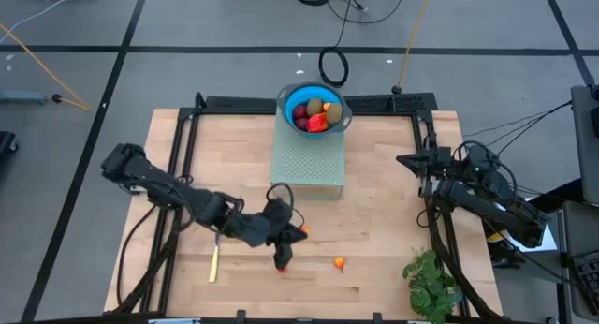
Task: Pick & Place Fruit
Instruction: Put the peach into the blue strainer bowl on the shelf
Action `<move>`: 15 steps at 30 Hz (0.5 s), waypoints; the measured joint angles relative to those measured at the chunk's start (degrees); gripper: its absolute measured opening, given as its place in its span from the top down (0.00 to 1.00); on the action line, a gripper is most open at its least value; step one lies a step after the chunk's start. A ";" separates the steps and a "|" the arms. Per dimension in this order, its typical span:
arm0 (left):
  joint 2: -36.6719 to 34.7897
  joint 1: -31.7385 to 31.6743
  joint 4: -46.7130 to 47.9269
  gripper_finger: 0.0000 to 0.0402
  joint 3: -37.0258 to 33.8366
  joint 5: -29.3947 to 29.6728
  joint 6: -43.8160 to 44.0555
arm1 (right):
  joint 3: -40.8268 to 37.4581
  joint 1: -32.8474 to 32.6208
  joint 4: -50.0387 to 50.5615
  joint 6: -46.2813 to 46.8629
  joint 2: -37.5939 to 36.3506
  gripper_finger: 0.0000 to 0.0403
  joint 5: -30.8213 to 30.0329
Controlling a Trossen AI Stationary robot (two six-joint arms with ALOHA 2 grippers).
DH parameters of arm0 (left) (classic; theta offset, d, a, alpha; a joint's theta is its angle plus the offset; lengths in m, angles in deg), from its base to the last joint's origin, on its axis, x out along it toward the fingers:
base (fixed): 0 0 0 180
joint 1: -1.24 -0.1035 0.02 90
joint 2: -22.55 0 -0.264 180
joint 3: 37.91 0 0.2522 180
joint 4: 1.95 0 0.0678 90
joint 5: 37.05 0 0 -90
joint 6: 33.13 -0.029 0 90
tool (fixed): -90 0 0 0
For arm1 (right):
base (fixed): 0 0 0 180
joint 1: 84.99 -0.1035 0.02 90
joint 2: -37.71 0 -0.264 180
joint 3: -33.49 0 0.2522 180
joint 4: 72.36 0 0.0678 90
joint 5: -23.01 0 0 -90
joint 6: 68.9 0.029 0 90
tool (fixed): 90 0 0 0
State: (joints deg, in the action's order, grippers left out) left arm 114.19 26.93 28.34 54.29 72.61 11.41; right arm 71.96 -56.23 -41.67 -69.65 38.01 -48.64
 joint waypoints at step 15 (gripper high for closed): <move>4.91 4.56 0.52 0.94 0.00 -0.06 20.56 | -2.77 0.01 0.62 1.69 -0.01 1.00 -5.04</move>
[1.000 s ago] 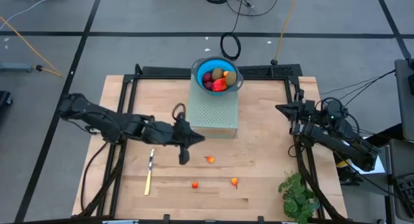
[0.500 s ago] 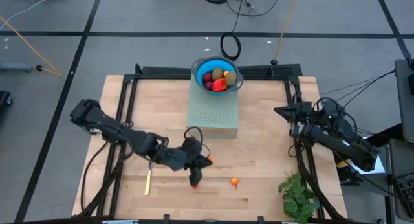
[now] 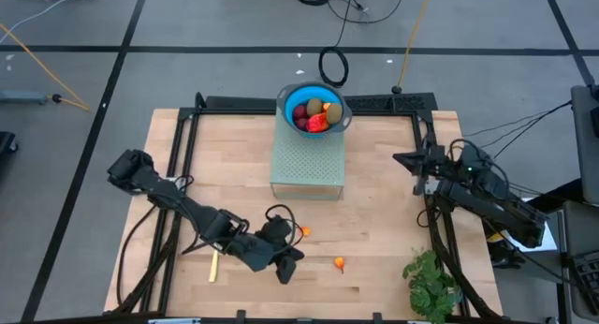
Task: Pick & Place Fruit
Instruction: Put the peach into the blue strainer bowl on the shelf
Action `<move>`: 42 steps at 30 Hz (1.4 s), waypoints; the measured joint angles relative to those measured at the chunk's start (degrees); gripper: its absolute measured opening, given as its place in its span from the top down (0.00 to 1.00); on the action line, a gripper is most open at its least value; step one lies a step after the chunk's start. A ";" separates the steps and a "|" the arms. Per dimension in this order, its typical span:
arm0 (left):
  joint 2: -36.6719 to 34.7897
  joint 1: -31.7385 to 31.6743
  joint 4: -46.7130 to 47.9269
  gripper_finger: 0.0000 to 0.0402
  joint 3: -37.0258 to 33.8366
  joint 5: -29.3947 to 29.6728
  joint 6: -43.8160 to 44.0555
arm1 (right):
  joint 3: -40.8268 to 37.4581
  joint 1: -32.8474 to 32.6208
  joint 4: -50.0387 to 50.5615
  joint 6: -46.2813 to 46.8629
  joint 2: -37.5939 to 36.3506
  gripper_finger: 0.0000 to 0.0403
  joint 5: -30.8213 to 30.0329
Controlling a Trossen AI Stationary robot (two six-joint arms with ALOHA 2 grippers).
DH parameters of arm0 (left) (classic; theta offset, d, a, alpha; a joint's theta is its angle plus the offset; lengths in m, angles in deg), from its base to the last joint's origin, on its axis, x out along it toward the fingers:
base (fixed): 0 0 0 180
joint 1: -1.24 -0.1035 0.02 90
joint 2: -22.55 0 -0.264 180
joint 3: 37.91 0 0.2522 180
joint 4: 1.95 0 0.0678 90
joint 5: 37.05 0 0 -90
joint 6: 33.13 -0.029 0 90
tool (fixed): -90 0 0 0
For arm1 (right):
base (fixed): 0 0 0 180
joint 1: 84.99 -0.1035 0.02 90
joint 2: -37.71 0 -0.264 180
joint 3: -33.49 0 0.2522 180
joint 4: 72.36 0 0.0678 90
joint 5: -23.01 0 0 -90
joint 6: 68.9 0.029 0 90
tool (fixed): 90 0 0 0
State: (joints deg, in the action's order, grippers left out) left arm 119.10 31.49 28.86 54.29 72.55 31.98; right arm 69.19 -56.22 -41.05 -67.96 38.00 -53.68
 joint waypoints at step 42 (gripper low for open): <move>8.57 0.79 19.16 0.94 -0.02 -21.29 56.76 | -19.11 0.02 -24.99 1.32 0.24 1.00 -3.02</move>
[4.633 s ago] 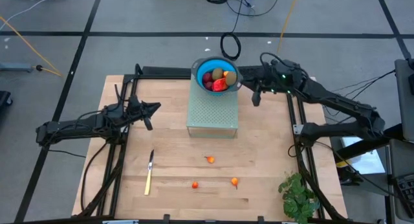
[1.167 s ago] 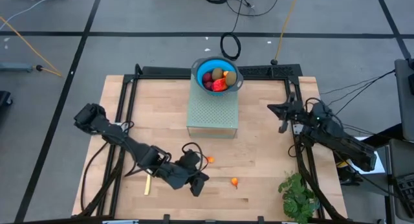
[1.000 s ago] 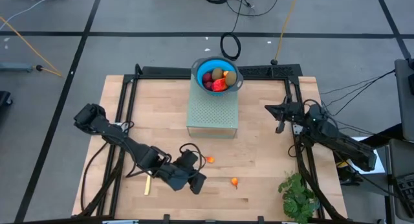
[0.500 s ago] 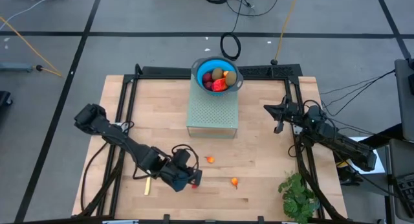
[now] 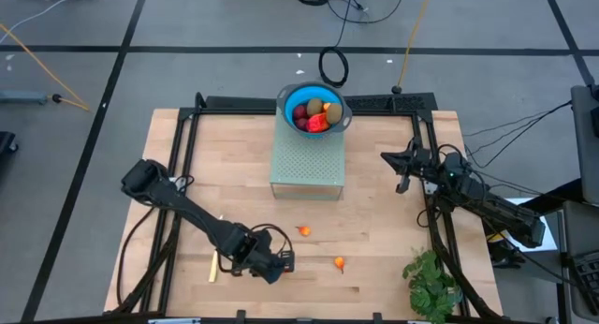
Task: Pick & Place Fruit
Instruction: Put the peach into the blue strainer bowl on the shelf
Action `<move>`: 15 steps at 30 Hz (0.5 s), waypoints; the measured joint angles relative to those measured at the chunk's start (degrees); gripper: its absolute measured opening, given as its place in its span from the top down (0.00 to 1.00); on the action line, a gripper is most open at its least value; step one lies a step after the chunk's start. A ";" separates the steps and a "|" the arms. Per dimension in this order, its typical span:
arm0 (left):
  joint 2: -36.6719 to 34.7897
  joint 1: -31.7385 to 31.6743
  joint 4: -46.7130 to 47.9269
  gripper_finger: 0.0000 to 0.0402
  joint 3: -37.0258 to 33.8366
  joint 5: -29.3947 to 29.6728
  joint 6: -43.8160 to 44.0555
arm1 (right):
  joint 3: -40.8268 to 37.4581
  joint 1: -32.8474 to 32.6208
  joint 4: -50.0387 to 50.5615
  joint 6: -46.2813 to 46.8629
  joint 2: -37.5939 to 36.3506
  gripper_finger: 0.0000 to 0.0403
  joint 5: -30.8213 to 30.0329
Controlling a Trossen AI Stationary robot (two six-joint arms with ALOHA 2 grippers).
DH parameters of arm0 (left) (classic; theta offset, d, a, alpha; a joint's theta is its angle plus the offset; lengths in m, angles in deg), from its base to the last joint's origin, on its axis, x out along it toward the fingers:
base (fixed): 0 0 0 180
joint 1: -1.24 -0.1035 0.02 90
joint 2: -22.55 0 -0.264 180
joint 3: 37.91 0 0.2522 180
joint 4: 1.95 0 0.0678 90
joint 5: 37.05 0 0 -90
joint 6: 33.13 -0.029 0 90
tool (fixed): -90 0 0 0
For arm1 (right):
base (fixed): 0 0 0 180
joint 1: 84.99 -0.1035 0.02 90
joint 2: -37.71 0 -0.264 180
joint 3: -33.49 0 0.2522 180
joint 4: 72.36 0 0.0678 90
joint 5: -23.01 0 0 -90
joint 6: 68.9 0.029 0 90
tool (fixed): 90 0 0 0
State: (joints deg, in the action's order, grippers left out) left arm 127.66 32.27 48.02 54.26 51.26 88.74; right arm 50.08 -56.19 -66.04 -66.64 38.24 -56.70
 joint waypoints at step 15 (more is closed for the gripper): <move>3.21 -0.17 0.03 0.94 -0.04 4.76 2.62 | -0.04 0.00 1.22 0.04 0.00 1.00 0.03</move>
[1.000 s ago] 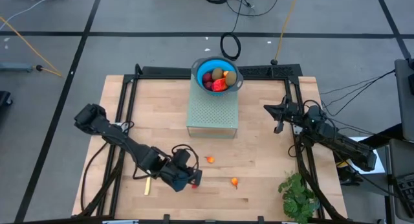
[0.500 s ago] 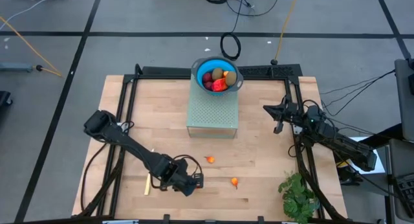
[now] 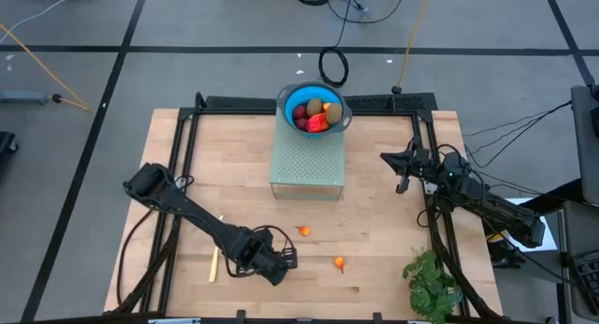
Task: Pick & Place Fruit
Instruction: Put the peach into the blue strainer bowl on the shelf
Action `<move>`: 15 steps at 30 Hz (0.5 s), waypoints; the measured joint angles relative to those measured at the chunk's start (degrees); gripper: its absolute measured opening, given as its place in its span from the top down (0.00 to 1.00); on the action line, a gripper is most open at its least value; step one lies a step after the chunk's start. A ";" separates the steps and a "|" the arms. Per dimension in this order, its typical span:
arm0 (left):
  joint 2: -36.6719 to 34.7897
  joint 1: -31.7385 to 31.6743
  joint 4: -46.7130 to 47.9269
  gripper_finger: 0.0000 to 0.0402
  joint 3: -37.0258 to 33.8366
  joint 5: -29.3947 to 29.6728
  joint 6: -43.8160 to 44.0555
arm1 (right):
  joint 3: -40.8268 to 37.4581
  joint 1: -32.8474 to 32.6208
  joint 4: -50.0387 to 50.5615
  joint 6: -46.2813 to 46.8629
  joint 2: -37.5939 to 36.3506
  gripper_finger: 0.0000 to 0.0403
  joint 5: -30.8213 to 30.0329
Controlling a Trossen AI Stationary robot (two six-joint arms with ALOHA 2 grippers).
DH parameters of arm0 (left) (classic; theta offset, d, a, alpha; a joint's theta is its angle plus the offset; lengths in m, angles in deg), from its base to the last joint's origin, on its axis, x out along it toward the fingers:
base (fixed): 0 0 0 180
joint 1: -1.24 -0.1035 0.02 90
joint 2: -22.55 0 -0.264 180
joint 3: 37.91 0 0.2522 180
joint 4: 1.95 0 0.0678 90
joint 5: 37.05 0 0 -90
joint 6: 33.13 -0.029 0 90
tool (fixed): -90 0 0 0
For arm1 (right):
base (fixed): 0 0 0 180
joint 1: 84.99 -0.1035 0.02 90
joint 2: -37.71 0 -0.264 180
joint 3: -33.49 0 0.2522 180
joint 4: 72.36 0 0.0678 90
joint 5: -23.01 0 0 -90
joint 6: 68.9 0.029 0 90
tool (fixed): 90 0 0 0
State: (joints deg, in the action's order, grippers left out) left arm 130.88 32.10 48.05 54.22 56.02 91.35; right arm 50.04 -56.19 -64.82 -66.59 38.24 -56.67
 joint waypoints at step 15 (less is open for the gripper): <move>-0.13 -0.03 -0.10 0.77 0.00 3.01 0.23 | -0.02 -0.01 0.52 -0.67 0.02 1.00 -0.01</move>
State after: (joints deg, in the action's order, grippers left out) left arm 130.75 32.07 47.95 54.22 59.03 91.58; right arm 50.01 -56.21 -64.29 -67.27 38.26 -56.68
